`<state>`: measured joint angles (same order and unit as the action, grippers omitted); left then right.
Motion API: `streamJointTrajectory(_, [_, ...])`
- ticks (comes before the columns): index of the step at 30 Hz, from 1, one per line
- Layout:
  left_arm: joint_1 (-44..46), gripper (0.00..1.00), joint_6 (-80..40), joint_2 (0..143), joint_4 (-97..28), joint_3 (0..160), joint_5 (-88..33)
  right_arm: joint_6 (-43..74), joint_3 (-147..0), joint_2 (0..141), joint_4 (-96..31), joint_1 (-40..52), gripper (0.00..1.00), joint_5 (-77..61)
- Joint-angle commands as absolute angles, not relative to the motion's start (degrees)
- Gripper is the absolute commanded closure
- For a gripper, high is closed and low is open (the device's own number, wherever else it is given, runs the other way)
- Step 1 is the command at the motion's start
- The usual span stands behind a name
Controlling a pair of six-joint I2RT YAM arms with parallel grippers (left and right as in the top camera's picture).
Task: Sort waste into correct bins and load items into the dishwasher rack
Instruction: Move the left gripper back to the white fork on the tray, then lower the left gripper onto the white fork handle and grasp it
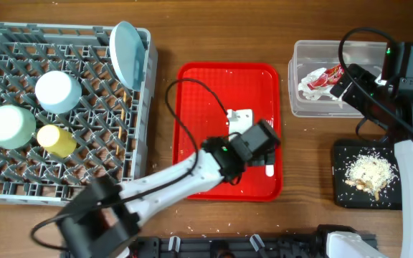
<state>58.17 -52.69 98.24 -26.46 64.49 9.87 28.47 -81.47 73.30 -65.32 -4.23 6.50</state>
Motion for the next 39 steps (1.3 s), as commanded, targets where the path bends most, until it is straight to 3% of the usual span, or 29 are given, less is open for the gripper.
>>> streamJointTrajectory(1, [61.4,0.06,-52.7,102.1,-23.0,64.5,25.3,28.6,-81.4,73.7,-65.2,-4.4,0.0,7.5])
streamJointTrajectory(5, [64.6,0.08,-38.1,106.0,-11.5,64.5,33.1,28.6,-81.4,73.7,-65.2,-4.4,0.0,7.5])
streamJointTrajectory(12, [64.7,0.14,-37.7,111.8,-4.9,64.5,33.1,28.6,-81.4,73.7,-65.2,-4.4,0.0,7.5])
streamJointTrajectory(24, [64.6,0.22,-39.9,118.2,-5.4,64.5,26.6,28.6,-81.4,73.7,-65.2,-4.4,0.0,7.5])
streamJointTrajectory(27, [64.6,0.36,-39.9,118.2,-8.3,64.5,29.1,28.6,-81.4,73.7,-65.2,-4.4,0.0,7.5])
streamJointTrajectory(33, [64.6,0.42,-39.9,117.8,-13.2,64.5,31.2,28.6,-81.4,73.7,-65.2,-4.4,0.0,7.5])
streamJointTrajectory(34, [64.6,0.48,-40.6,117.6,-13.8,64.5,30.3,28.6,-81.4,73.7,-65.2,-4.4,0.0,7.5])
streamJointTrajectory(39, [64.6,0.61,-52.4,116.9,-14.0,64.5,20.6,28.6,-81.4,73.7,-65.2,-4.4,0.0,7.5])
